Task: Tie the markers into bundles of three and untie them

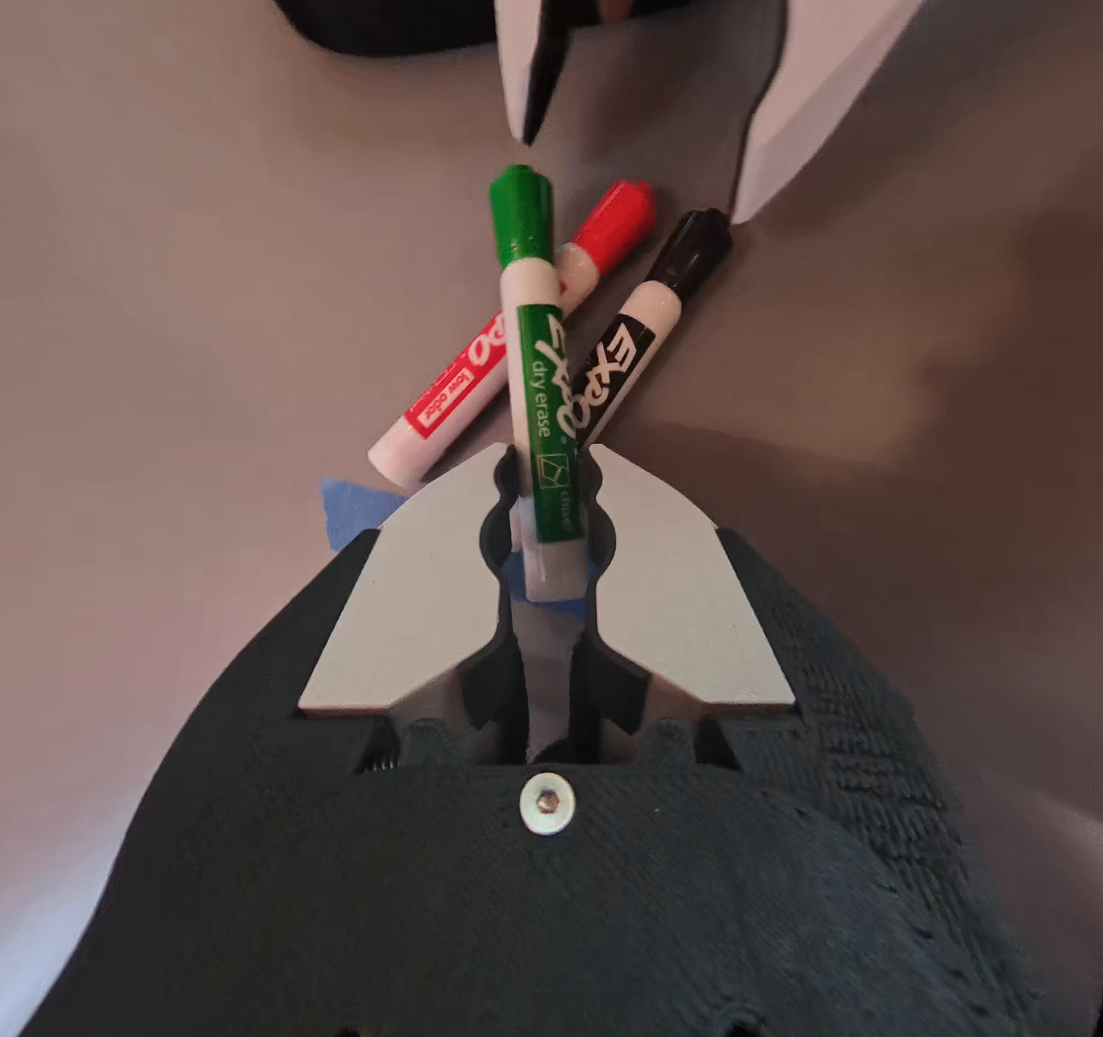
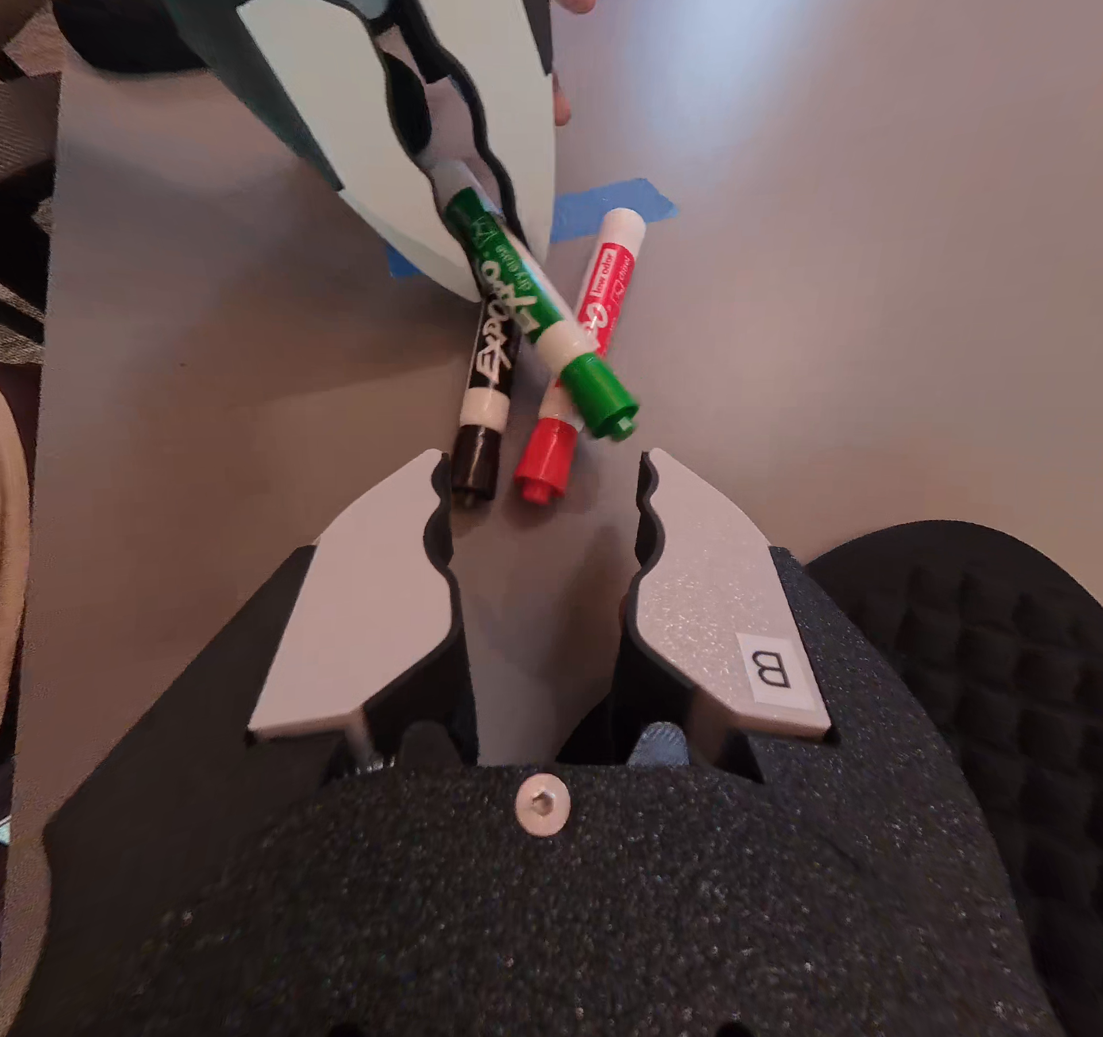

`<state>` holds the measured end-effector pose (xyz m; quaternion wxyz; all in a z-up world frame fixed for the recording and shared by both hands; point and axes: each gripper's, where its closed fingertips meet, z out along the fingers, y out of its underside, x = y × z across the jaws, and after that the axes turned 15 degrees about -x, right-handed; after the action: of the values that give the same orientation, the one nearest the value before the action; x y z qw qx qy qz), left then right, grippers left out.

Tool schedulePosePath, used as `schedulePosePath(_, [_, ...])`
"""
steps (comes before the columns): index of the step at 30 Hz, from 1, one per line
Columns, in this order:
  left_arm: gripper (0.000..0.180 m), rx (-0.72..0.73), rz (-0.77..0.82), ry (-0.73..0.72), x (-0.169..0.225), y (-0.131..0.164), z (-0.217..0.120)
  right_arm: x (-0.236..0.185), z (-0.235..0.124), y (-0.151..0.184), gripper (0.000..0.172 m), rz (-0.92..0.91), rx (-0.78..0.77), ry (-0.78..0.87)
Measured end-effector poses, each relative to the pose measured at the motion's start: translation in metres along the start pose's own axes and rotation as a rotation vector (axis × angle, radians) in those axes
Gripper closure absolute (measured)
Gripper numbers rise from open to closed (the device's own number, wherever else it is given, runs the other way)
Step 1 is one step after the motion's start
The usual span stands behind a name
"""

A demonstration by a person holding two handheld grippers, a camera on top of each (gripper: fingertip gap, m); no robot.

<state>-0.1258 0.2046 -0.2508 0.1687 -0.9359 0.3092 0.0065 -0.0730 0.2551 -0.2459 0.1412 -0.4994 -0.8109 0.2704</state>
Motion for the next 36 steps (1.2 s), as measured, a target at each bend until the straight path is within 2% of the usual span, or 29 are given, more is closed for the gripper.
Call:
schedulePosePath(1, [0.160, 0.017, -0.008, 0.014, 0.002, -0.002, 0.000, 0.002, 0.000, -0.001, 0.115, 0.003, -0.005, 0.006])
schedulePosePath(4, [0.160, 0.064, -0.029, 0.076, 0.006, -0.005, 0.001, 0.009, -0.001, -0.009, 0.128, 0.029, 0.020, 0.013])
schedulePosePath(7, [0.161, 0.113, -0.036, 0.075, 0.005, -0.006, 0.001, 0.011, 0.000, -0.014, 0.135, 0.086, 0.040, -0.075])
schedulePosePath(10, [0.161, 0.234, -0.058, 0.076, 0.006, -0.011, -0.009, 0.005, -0.011, -0.031, 0.143, 0.104, 0.178, -0.194])
schedulePosePath(17, [0.161, 0.605, -0.160, 0.033, -0.002, -0.024, -0.057, 0.002, -0.056, -0.075, 0.138, 0.191, 0.483, -0.382])
schedulePosePath(19, [0.161, 0.675, -0.167, 0.009, -0.004, -0.027, -0.067, 0.001, -0.061, -0.085, 0.138, 0.216, 0.505, -0.421])
schedulePosePath(23, [0.161, 0.741, -0.190, -0.047, -0.010, -0.025, -0.079, 0.008, -0.063, -0.096, 0.134, 0.242, 0.517, -0.404])
schedulePosePath(27, [0.161, 0.813, -0.212, -0.047, -0.013, -0.024, -0.088, 0.007, -0.062, -0.107, 0.148, 0.264, 0.540, -0.450])
schedulePosePath(31, [0.160, 0.776, -0.219, -0.080, -0.016, -0.018, -0.084, 0.002, -0.065, -0.126, 0.152, 0.217, 0.568, -0.421])
schedulePosePath(32, [0.156, 0.762, -0.233, -0.103, -0.020, -0.013, -0.086, 0.000, -0.064, -0.131, 0.152, 0.195, 0.549, -0.388])
schedulePosePath(36, [0.093, 0.641, -0.366, -0.170, -0.032, 0.033, -0.092, -0.014, -0.048, -0.151, 0.152, 0.030, 0.362, -0.173])
